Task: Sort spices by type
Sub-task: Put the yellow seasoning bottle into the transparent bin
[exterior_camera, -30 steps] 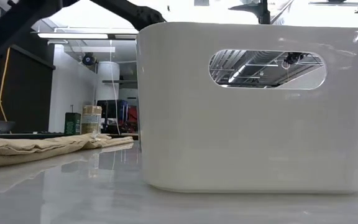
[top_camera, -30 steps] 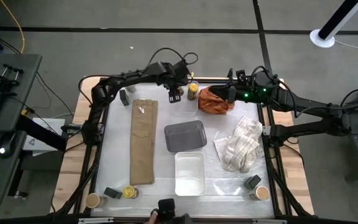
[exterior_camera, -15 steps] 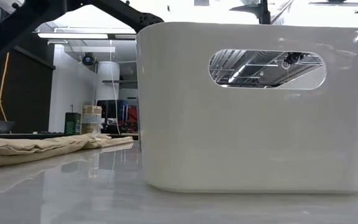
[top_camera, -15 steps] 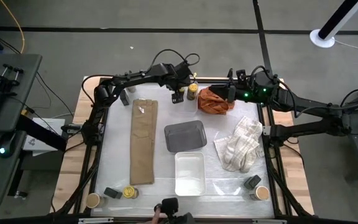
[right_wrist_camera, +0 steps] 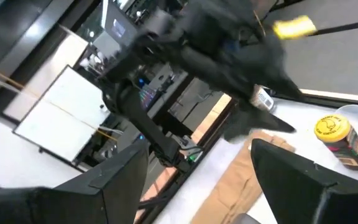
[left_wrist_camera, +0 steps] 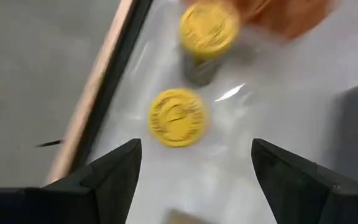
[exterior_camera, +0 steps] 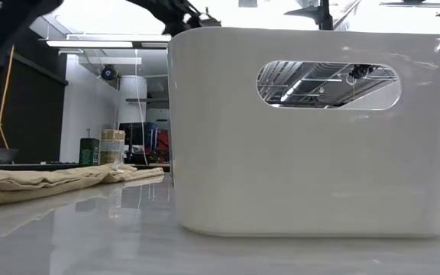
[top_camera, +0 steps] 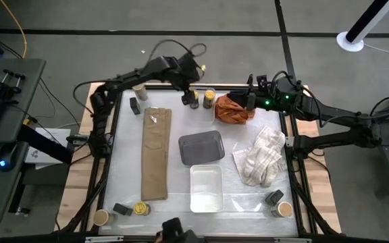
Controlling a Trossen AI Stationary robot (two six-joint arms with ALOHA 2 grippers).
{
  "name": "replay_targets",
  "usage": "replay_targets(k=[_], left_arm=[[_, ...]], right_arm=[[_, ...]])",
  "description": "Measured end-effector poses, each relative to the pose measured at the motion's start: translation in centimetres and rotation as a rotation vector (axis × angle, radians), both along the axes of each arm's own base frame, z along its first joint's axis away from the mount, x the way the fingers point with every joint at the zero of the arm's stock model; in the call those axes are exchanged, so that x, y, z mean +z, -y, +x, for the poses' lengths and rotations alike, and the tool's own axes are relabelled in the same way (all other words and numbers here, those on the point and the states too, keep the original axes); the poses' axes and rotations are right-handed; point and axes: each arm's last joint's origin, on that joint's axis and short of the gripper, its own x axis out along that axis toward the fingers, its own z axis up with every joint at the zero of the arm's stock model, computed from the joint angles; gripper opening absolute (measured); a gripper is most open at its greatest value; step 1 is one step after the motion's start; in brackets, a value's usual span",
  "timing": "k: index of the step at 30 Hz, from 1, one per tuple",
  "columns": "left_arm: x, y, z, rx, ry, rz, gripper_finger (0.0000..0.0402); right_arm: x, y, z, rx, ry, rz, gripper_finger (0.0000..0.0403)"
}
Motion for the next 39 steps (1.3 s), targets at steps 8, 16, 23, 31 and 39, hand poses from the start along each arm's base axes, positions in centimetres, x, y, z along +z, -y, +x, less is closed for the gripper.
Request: replay_targets(k=[8, 16, 23, 31, 39], left_arm=[[6.1, 6.8, -5.2, -0.039, 0.273, -0.183, 0.0291], [5.3, 20.3, -14.3, -0.111, 0.325, -0.353, 0.0291], [2.0, 29.0, -19.8, -0.263, 0.157, -0.461, 0.0291], [-0.4, 36.3, -17.1, -0.515, -0.033, -0.331, 0.0291], [-2.5, 43.1, -13.8, -0.529, -0.261, -0.211, 0.0291]], right_arm=[[-0.3, 0.0, 0.0, 0.008, -0.036, -0.013, 0.0279], [-1.0, -0.1, -0.2, 0.011, -0.11, 0.01, 0.0279], [-1.7, -0.1, -0.3, 0.015, -0.184, 0.016, 0.0279], [-2.1, -0.2, -0.4, 0.041, -0.228, 0.024, 0.0279], [-2.6, -0.4, -0.6, 0.11, -0.289, -0.006, 0.0279]])
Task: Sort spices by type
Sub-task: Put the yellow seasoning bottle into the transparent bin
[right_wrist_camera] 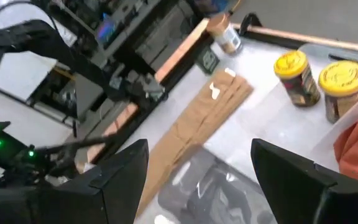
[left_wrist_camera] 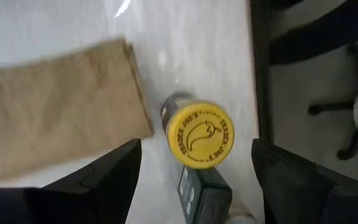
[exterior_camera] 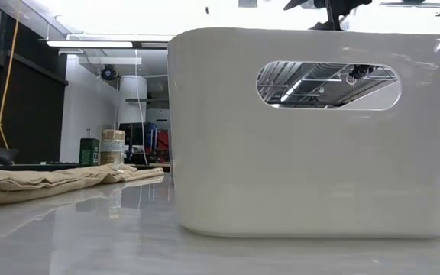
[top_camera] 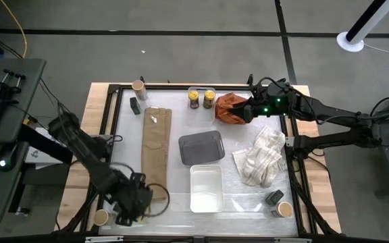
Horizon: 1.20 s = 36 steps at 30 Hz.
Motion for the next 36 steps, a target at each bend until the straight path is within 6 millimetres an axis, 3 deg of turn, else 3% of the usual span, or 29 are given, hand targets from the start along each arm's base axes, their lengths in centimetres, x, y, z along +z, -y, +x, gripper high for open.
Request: replay_targets(k=[6, 13, 17, 26, 36], left_arm=[[-1.1, 2.5, 1.1, -0.013, -0.066, 0.069, 0.0291], [-2.8, 3.8, 0.4, -0.058, -0.098, 0.147, 0.0291], [-3.4, 4.2, 0.5, -0.054, -0.039, 0.216, 0.0291], [-5.4, 5.1, 1.0, -0.044, -0.085, 0.228, 0.0291], [-7.0, 5.3, 1.4, 0.063, -0.096, 0.158, 0.0288]], right_arm=[[-0.4, -0.1, -0.2, 0.02, -0.045, -0.009, 0.0279], [-0.6, -0.1, -0.2, 0.023, -0.067, -0.011, 0.0279], [-0.6, -0.1, -0.2, 0.017, -0.07, -0.016, 0.0279], [-0.6, -0.1, -0.2, 0.014, -0.07, -0.014, 0.0279], [-0.7, -0.1, -0.3, 0.018, -0.085, -0.015, 0.0279]])
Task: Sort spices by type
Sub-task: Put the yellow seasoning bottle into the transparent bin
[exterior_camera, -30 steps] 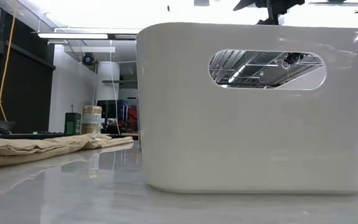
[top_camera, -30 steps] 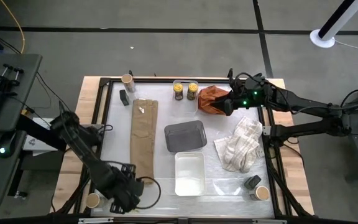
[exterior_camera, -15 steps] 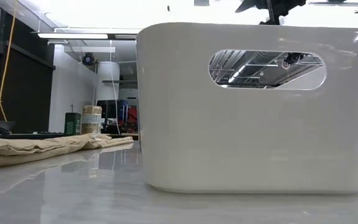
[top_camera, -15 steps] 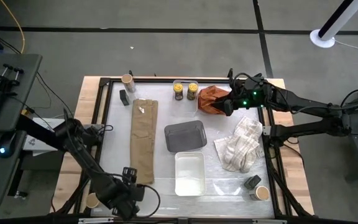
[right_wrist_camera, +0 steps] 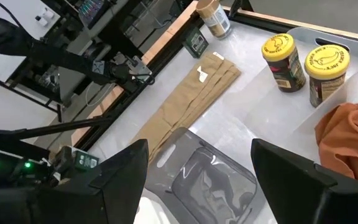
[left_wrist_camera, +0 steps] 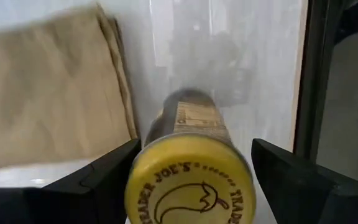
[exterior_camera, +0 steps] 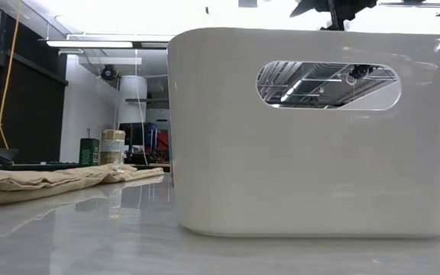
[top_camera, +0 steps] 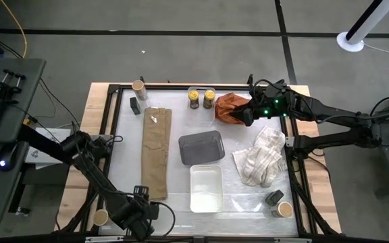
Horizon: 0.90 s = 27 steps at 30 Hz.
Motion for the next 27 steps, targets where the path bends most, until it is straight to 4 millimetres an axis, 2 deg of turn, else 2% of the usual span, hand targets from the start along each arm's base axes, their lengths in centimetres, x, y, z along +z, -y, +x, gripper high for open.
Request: replay_targets(k=[6, 11, 14, 16, 19, 21, 24, 27], left_arm=[[-0.7, 0.0, -0.3, 0.019, -0.034, -0.03, 0.026], [-0.7, -0.4, 0.4, 0.032, -0.036, -0.053, 0.0217], [0.1, -1.3, 1.0, 0.038, -0.031, -0.079, 0.0195], [1.6, -2.9, 1.8, 0.064, 0.009, -0.108, 0.0195], [5.2, -7.0, 3.2, 0.13, 0.142, -0.122, 0.0195], [7.7, -10.7, 3.8, 0.211, 0.25, -0.099, 0.0195], [11.7, -17.8, 4.4, 0.396, 0.429, -0.013, 0.0195], [14.1, -25.0, 4.5, 0.538, 0.525, 0.104, 0.0195]], right_arm=[[-0.2, 0.0, -0.1, 0.01, -0.028, -0.01, 0.0279], [-0.2, 0.0, -0.1, 0.013, -0.029, -0.016, 0.0279], [-0.2, -0.1, -0.1, 0.021, -0.028, -0.02, 0.0279], [-0.1, -0.1, -0.2, 0.038, -0.023, -0.019, 0.0279], [0.0, -0.2, -0.2, 0.06, -0.014, -0.016, 0.0279], [0.1, -0.2, -0.4, 0.062, -0.005, -0.018, 0.0279], [0.4, -0.3, -0.4, 0.067, 0.023, -0.034, 0.0279], [1.0, -0.2, -0.3, 0.057, 0.071, -0.064, 0.0279]])
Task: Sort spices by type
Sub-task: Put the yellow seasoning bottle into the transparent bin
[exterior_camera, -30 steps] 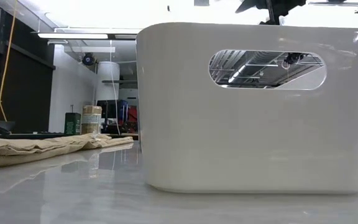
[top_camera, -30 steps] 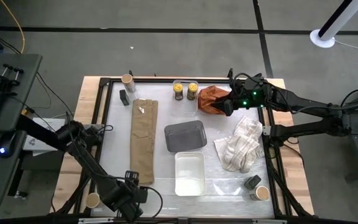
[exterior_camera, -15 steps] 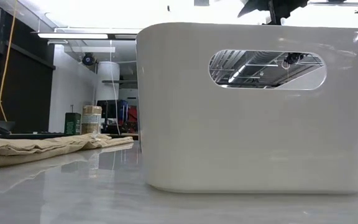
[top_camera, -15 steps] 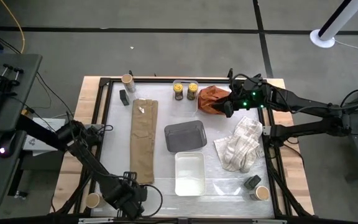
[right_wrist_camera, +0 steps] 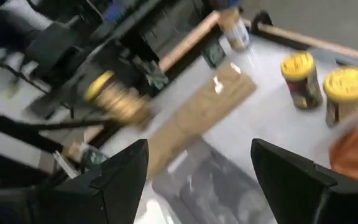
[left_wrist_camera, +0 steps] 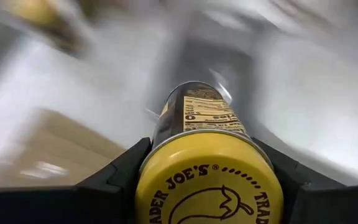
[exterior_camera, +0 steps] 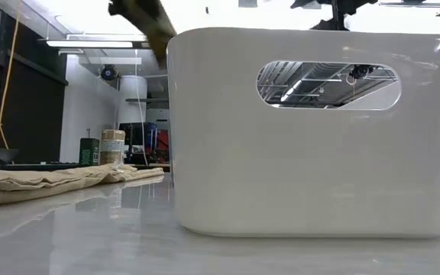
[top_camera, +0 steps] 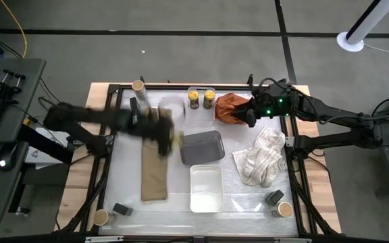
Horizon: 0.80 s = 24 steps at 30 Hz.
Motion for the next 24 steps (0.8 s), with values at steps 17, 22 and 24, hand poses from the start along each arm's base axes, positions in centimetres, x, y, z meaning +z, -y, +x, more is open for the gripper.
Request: replay_targets(k=[17, 22, 24], left_arm=[[-7.0, -18.1, 9.9, -0.289, -0.097, 0.129, 0.0197], [-9.1, -19.0, 12.1, -0.36, -0.217, 0.183, 0.0198], [-9.7, -19.3, 12.5, -0.358, -0.25, 0.193, 0.0198]], right_arm=[[1.0, 2.0, -0.2, -0.424, 0.151, 0.094, 0.0279], [0.9, 2.1, -0.2, -0.463, 0.16, 0.113, 0.0279], [0.9, 2.1, -0.2, -0.471, 0.16, 0.108, 0.0279]])
